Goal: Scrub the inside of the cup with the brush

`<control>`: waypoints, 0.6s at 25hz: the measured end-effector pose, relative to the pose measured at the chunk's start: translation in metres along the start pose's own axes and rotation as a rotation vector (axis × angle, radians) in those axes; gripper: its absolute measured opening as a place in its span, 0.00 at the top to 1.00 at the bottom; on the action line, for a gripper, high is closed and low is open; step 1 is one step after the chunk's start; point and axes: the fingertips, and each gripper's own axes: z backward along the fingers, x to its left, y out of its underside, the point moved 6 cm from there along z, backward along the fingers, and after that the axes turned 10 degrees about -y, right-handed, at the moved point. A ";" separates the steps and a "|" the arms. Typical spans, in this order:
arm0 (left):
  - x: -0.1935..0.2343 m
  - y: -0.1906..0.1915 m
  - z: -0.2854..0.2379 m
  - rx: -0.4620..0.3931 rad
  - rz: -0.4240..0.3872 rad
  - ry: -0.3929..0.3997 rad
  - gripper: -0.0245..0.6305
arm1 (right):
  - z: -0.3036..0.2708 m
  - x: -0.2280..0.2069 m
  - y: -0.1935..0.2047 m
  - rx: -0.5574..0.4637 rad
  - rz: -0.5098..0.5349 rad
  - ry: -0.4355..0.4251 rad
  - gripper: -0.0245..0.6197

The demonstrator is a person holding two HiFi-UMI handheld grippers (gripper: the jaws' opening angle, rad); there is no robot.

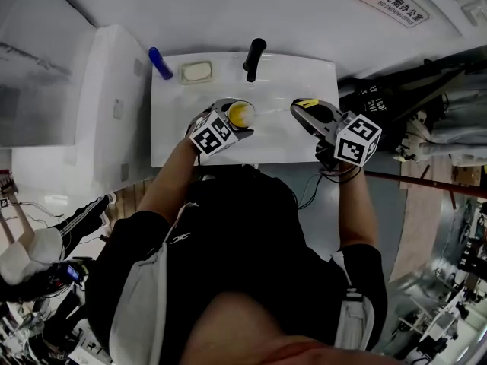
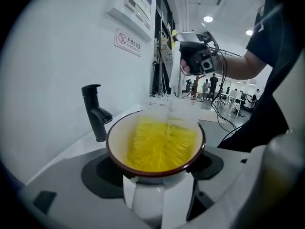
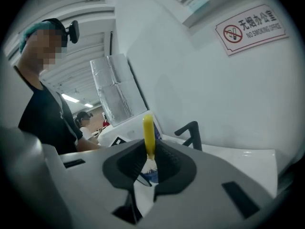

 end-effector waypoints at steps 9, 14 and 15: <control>0.002 0.005 -0.007 0.070 -0.004 -0.005 0.37 | -0.031 0.048 -0.004 0.123 0.167 -0.119 0.87; -0.008 0.003 -0.011 0.098 -0.052 0.011 0.37 | -0.057 0.055 -0.017 0.083 0.202 -0.207 0.87; -0.011 0.002 -0.012 0.102 -0.072 0.015 0.37 | -0.063 0.053 -0.021 0.068 0.197 -0.223 0.87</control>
